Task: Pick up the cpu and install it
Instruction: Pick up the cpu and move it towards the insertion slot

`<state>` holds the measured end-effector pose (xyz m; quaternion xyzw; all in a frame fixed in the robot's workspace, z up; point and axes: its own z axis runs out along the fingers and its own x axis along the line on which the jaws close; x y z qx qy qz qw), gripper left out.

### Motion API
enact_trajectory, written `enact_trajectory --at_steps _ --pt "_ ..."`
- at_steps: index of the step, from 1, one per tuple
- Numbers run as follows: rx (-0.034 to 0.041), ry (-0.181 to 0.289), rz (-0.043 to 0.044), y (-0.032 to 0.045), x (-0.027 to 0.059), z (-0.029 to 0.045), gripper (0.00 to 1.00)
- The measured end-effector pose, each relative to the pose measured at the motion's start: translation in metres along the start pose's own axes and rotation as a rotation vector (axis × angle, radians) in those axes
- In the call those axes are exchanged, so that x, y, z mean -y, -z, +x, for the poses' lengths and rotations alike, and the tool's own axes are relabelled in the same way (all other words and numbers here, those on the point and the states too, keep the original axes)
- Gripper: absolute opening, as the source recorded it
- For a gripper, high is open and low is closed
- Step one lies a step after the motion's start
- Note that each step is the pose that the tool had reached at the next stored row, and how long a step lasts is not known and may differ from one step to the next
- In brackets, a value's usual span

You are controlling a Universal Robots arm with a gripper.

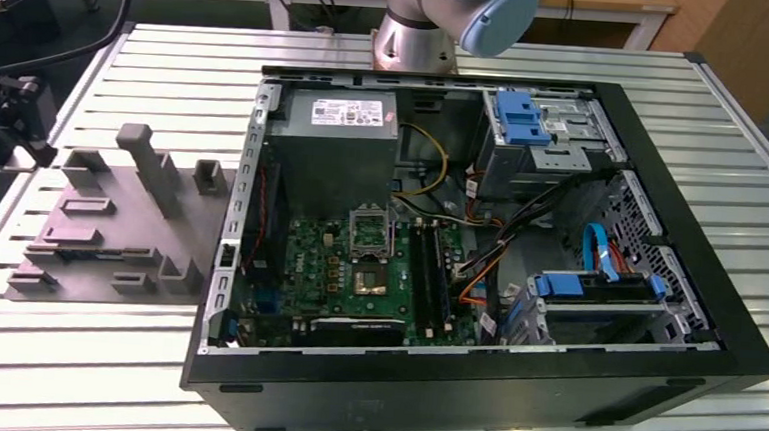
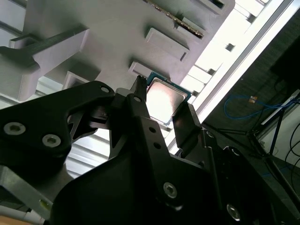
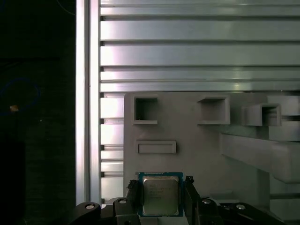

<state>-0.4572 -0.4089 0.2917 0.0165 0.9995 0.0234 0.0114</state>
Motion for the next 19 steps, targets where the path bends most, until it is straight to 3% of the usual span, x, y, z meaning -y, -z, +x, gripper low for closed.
enact_trajectory --at_steps 19 --pt "-0.0001 0.000 0.0001 0.0087 -0.0004 -0.0002 0.47"
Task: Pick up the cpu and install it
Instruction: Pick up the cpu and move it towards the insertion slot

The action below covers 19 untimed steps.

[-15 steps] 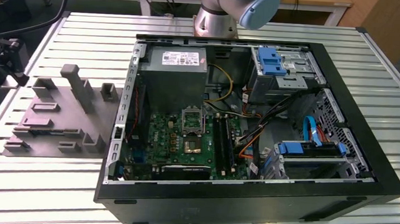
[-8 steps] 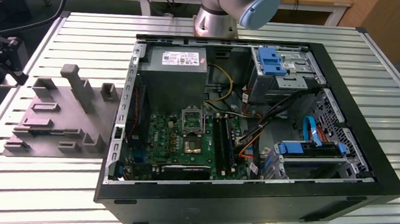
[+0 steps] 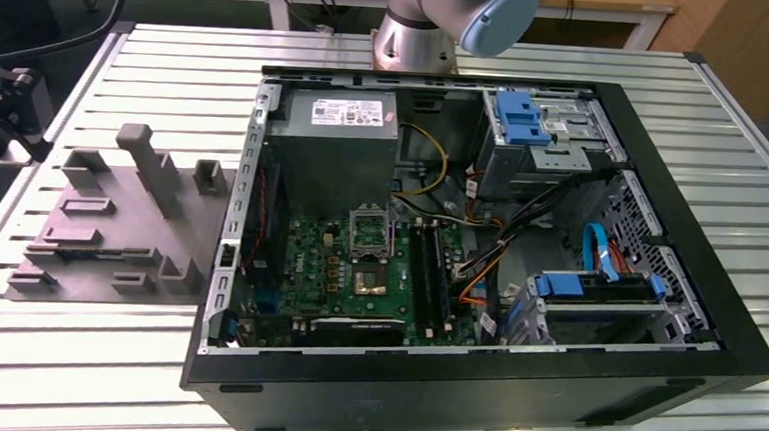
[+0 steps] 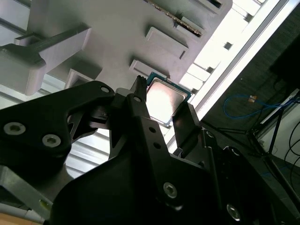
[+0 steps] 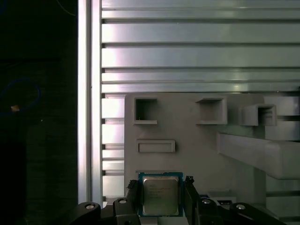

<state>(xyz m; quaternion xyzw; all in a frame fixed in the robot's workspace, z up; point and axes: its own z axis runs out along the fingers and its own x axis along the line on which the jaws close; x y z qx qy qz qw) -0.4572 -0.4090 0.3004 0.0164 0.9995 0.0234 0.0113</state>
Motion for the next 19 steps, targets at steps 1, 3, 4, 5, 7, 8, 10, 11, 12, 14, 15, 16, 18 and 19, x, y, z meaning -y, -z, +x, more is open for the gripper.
enact_trajectory --at_steps 1,3,4,5,7,8,10,11,12,14,15,16,18,19 --pt "0.0001 0.000 0.0000 0.0002 0.0000 0.0000 0.47" --pt "0.0000 0.000 0.0000 0.0008 0.0000 0.0000 0.47" --pt "0.0001 0.000 0.0000 0.0010 0.0000 0.0000 0.47" --pt "0.0000 0.000 0.0000 0.0013 -0.0001 0.0000 0.47" --pt "0.0000 0.000 0.0001 0.0020 -0.0001 0.0000 0.47" --pt "0.0001 0.000 0.0000 0.0022 -0.0001 -0.0001 0.47" --pt "0.0001 0.000 -0.0001 0.0027 -0.0001 0.0000 0.47" --pt "0.0001 0.000 0.0000 0.0030 -0.0002 -0.0001 0.47" --pt "0.0001 0.000 0.0000 0.0033 -0.0001 -0.0001 0.47" --pt "0.0001 0.000 0.0000 0.0038 -0.0002 -0.0001 0.47" --pt "0.0001 0.000 0.0000 0.0040 -0.0002 -0.0001 0.47" --pt "0.0000 0.000 0.0000 0.0043 -0.0002 -0.0001 0.47" --pt "0.0001 0.000 0.0000 0.0047 -0.0002 -0.0001 0.47" --pt "0.0001 0.000 0.0000 0.0050 -0.0002 -0.0001 0.47"
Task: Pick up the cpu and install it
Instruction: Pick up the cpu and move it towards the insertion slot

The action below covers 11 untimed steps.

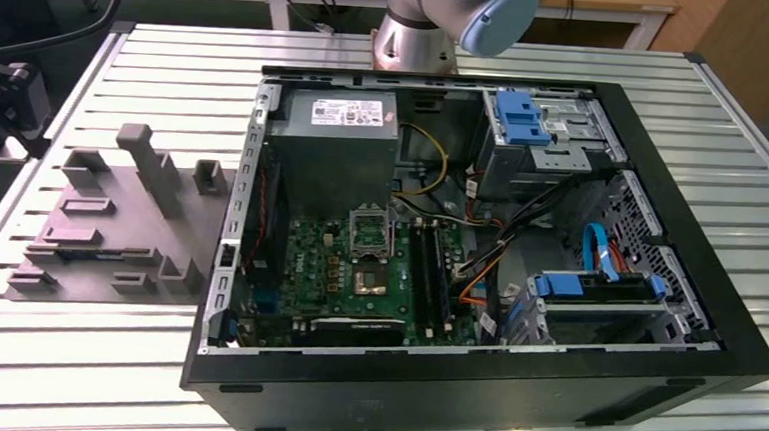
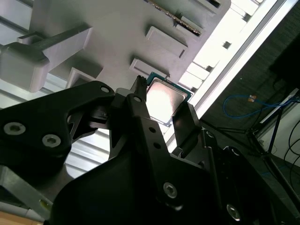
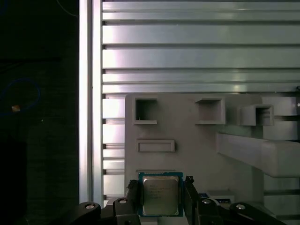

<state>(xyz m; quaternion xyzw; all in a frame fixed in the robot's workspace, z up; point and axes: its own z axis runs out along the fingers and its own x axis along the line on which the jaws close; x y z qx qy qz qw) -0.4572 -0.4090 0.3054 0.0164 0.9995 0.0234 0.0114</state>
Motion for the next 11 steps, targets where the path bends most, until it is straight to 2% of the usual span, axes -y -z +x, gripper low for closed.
enact_trajectory --at_steps 11 --pt "0.0000 0.000 0.0000 0.0023 -0.0001 -0.0001 0.47"
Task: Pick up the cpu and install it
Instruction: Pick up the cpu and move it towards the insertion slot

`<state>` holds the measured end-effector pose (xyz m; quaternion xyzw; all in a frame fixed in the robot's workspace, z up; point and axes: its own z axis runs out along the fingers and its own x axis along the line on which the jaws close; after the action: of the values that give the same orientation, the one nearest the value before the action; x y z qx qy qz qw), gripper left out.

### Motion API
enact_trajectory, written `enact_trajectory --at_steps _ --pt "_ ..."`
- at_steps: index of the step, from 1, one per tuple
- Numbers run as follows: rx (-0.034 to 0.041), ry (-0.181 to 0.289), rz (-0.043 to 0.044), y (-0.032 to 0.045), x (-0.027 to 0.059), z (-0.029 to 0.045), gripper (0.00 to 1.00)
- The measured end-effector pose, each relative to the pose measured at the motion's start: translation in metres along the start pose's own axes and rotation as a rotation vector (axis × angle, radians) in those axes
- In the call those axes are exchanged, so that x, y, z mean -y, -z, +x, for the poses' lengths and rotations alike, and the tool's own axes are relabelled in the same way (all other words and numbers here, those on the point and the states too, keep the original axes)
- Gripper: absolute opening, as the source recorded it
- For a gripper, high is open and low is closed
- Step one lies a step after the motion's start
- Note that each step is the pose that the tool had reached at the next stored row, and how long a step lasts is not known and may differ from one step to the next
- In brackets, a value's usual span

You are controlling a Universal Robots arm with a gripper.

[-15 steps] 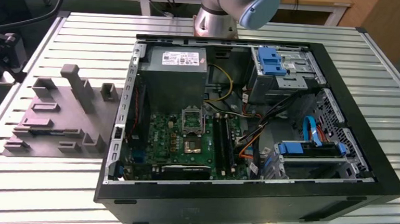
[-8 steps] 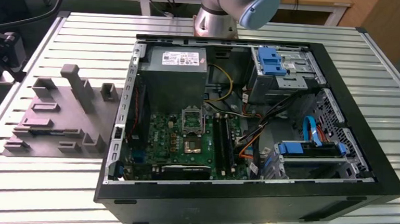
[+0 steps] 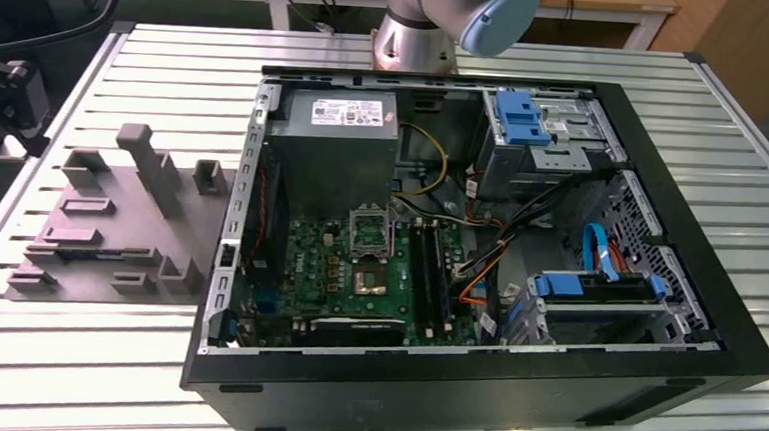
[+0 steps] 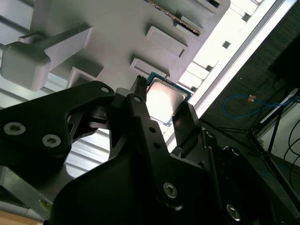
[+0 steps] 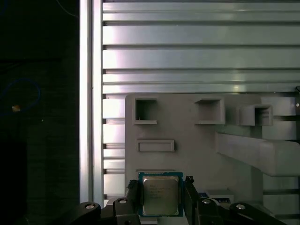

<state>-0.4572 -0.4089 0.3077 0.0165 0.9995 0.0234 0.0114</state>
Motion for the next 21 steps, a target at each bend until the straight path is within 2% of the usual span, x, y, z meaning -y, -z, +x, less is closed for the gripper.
enact_trajectory --at_steps 21 --pt "0.0000 0.000 0.0000 0.0045 -0.0002 -0.0001 0.47"
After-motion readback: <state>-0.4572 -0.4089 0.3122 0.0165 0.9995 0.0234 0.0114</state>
